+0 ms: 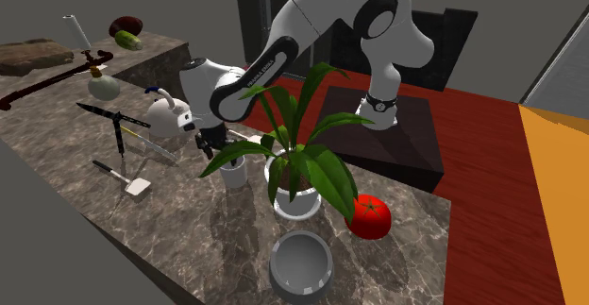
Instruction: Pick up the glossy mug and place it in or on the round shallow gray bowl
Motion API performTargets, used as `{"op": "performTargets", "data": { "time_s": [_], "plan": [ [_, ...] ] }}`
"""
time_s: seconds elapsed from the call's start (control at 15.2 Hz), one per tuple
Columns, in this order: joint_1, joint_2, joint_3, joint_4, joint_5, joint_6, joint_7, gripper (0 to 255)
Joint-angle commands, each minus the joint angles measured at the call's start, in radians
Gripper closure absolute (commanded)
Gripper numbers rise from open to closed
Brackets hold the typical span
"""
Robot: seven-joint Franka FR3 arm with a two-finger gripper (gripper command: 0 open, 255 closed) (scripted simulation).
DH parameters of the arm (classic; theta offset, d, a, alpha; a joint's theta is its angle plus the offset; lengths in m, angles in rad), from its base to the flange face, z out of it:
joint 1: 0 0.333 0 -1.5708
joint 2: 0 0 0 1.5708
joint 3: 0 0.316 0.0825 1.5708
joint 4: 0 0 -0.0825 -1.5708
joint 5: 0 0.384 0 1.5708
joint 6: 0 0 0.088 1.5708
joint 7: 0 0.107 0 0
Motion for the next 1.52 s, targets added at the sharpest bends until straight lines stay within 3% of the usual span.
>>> {"op": "performTargets", "data": {
  "time_s": [0.0,0.53,0.59,1.45],
  "plan": [
    [-0.006,0.019,0.008,0.003,0.010,0.015,-0.006,0],
    [-0.008,0.024,0.010,0.004,0.012,0.019,-0.008,0],
    [-0.007,0.024,0.010,0.004,0.012,0.019,-0.008,255],
    [0.003,-0.011,-0.005,0.001,-0.006,-0.012,0.004,255]
  ]
}}
